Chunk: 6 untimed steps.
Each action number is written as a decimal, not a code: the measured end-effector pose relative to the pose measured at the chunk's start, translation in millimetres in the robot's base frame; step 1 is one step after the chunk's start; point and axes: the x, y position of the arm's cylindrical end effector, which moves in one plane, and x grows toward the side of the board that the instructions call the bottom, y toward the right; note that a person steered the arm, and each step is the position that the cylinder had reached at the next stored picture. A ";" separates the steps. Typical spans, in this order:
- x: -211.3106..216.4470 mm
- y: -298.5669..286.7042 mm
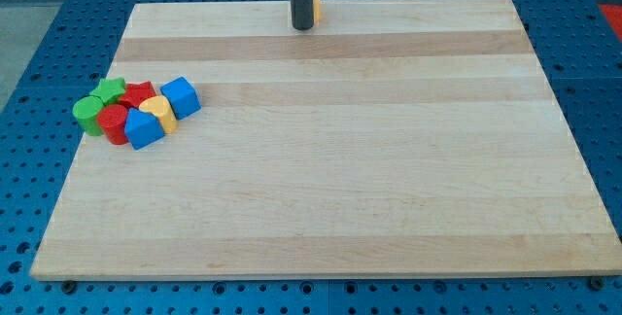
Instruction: Move the arm away from the yellow hexagon
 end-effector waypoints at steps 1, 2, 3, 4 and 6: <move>-3.8 0.0; -1.2 2.0; 39.2 41.6; 87.9 121.4; 149.2 194.4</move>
